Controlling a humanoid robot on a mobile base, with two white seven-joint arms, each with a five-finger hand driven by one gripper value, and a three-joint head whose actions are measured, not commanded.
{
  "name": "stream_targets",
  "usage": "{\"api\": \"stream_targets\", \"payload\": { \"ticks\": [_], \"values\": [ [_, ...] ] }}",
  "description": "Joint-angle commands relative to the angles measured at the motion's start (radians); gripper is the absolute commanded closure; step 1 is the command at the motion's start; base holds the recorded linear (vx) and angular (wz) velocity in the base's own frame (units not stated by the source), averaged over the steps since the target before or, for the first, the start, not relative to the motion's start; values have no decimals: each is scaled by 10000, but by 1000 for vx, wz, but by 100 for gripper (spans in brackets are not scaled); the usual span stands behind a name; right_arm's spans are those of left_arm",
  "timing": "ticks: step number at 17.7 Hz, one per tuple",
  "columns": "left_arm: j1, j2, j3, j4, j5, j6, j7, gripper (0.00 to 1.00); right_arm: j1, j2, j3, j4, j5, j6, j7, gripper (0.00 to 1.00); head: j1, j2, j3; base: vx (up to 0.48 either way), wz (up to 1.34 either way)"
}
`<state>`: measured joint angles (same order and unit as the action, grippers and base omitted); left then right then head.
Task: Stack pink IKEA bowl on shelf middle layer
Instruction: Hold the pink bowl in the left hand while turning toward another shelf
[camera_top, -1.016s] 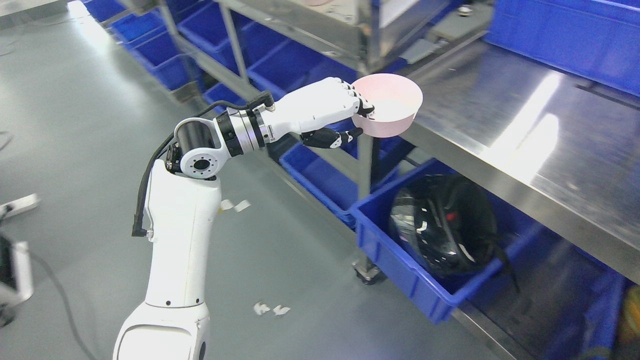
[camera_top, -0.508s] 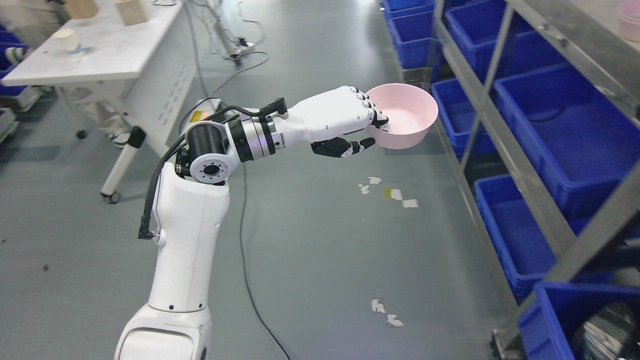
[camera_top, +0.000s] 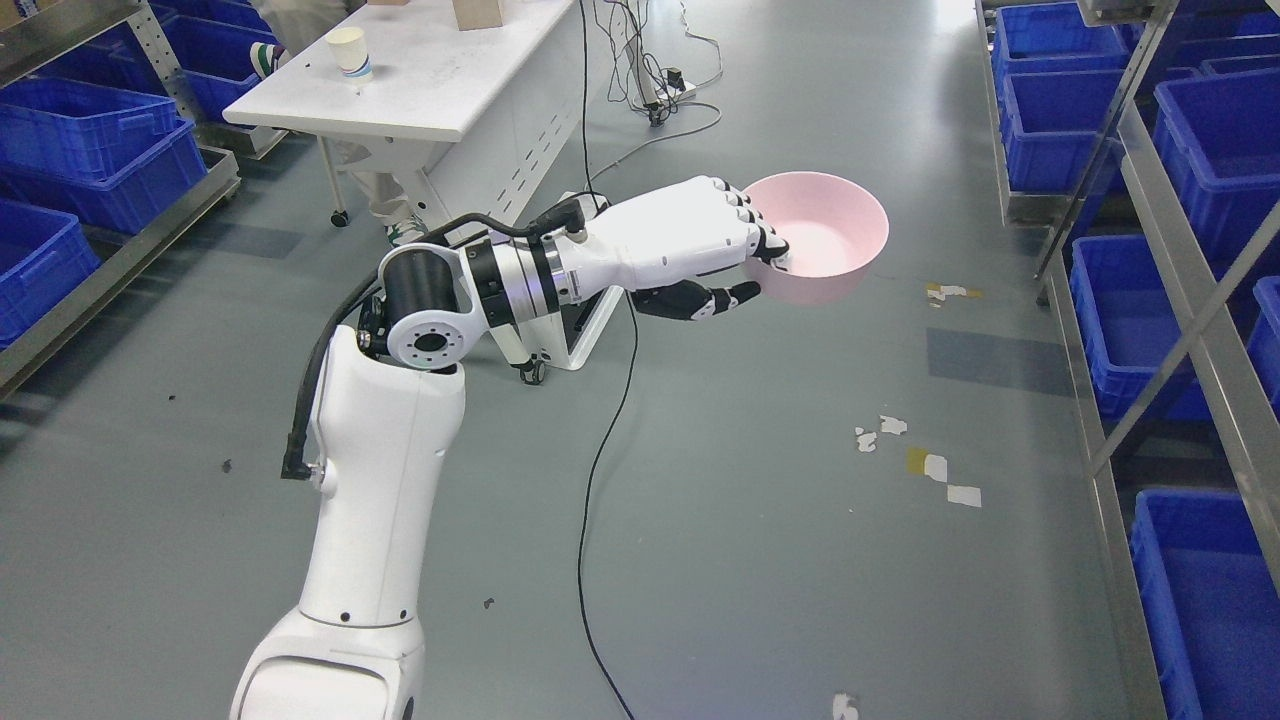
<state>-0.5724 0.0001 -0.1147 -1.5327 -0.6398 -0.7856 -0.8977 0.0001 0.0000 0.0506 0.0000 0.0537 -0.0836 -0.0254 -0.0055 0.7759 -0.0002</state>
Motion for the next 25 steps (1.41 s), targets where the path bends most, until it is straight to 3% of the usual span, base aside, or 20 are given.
{"api": "stream_targets", "payload": {
  "ticks": [1, 25],
  "values": [
    [2, 174, -111, -75, 1, 2, 19, 99, 229, -175, 0, -175, 0, 8, -7, 0, 0, 0, 0, 304, 124],
    [2, 174, -95, -44, 16, 2, 49, 99, 229, -175, 0, -175, 0, 8, -7, 0, 0, 0, 0, 310, 68]
  ]
}}
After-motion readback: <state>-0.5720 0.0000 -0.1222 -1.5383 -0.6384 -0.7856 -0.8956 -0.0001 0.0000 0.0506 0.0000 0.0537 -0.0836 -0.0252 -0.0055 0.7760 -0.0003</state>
